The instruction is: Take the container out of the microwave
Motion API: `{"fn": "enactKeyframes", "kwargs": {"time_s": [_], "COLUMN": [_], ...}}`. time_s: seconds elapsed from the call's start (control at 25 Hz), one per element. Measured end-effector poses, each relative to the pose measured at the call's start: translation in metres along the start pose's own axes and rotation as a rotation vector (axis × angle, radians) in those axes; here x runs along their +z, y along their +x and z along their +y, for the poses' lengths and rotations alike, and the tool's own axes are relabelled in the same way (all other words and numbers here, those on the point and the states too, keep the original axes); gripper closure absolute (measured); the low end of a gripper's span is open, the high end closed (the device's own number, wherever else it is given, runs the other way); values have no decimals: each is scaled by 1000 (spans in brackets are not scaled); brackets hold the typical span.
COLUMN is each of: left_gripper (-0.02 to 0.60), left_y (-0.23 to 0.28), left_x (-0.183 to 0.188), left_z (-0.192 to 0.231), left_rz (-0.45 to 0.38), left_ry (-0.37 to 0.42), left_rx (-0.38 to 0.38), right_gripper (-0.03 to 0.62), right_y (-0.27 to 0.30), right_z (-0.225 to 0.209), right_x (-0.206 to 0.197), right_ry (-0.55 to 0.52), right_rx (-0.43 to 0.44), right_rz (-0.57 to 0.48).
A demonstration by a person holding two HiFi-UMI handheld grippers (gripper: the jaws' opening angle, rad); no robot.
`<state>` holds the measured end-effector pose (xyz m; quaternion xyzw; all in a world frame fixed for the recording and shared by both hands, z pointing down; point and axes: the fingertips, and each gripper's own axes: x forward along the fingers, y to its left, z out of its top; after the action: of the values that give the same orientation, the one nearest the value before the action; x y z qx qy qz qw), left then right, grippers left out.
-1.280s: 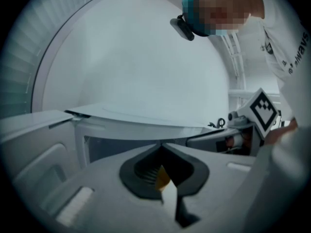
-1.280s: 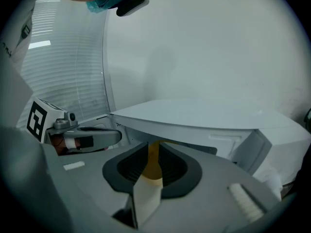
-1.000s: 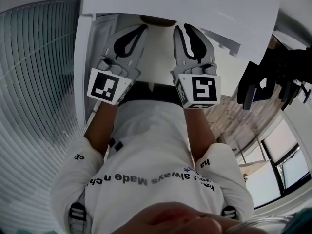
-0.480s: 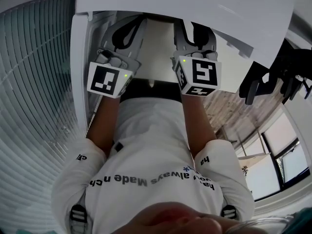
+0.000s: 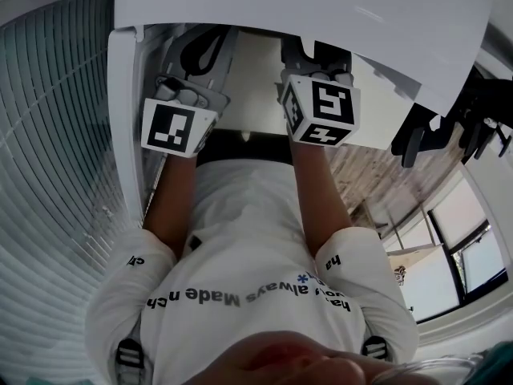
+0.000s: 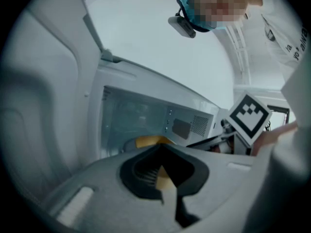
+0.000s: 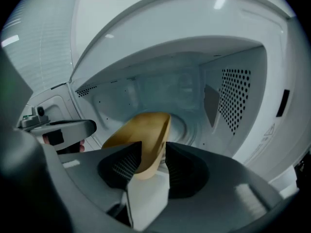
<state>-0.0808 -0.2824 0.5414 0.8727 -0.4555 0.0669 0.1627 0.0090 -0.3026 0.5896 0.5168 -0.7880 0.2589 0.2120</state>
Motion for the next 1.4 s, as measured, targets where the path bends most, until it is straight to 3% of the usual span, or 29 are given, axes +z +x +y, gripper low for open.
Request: {"fn": "enactKeyframes", "kwargs": {"time_s": [0.56, 0.88, 1.4], "left_gripper": [578, 578, 578], "left_y": [4, -2, -9], "left_x": [-7, -13, -4], "left_z": [2, 4, -3], "left_rz": [12, 20, 13], "left_ry": [-25, -24, -17], "left_rx": [-4, 7, 14], "right_gripper": [463, 571, 580], "right_y": [22, 25, 8], "right_z": [-5, -14, -19], "right_x": [-6, -10, -4], "right_ry": [22, 44, 119], "right_rx": [-27, -59, -51], "right_rz": [40, 43, 17]}}
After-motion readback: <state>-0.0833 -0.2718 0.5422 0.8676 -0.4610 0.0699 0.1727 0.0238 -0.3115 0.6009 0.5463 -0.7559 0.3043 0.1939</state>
